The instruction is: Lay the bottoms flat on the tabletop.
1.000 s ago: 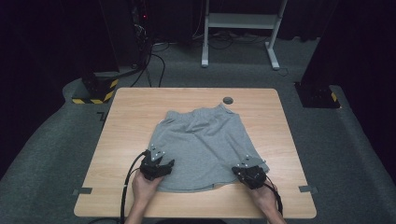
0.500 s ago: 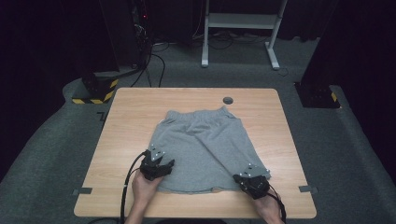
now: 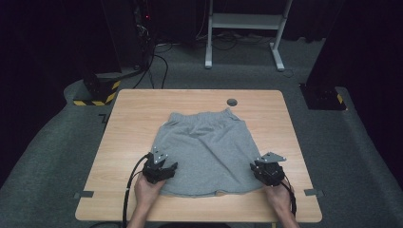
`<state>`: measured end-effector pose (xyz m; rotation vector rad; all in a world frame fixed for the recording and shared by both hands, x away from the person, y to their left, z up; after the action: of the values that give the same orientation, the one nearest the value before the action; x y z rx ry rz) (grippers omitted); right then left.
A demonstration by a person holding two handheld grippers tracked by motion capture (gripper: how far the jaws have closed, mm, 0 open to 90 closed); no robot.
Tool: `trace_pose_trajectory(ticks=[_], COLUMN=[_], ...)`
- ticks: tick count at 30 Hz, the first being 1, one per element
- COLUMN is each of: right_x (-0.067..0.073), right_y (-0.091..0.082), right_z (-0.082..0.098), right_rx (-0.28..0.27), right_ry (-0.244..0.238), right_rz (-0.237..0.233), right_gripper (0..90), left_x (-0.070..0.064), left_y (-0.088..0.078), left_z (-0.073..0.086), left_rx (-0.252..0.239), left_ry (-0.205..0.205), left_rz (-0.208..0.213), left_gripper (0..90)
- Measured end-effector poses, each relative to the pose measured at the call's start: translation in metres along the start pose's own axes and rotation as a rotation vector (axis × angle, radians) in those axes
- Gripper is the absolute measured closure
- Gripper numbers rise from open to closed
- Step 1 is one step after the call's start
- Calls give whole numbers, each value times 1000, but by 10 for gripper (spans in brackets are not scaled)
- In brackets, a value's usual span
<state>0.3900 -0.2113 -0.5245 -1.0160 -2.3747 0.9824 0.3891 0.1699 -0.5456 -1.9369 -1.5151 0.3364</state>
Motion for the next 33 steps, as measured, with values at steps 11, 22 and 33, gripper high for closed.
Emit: trace_pose_trajectory(ticks=[11,22,33], right_x=[9,2,-34], right_y=[-5,-4,40], right_z=[16,-1,-42], right_rx=[75,-24,11], right_ry=[-90,-26,39], right_rz=[-22,-58,4], right_gripper=[900,732,725], left_x=[0,-1,-1], left_y=[0,0,-1], left_z=[0,0,0], left_rx=[-1,-2,-2], left_ry=[9,14,14], left_rz=[-1,-3,-3], left_gripper=[357,352,351])
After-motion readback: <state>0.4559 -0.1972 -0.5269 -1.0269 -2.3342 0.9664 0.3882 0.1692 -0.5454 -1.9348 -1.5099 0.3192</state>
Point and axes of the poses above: each handheld gripper's, and its own axes: y roughly forward along the jaws, z roughly out of its underside, x roughly to its left, the point moved 3 cm from there along y, roughly forward along the jaws, and after that the axes turned 13 degrees about -z, right-handed, at the moved point
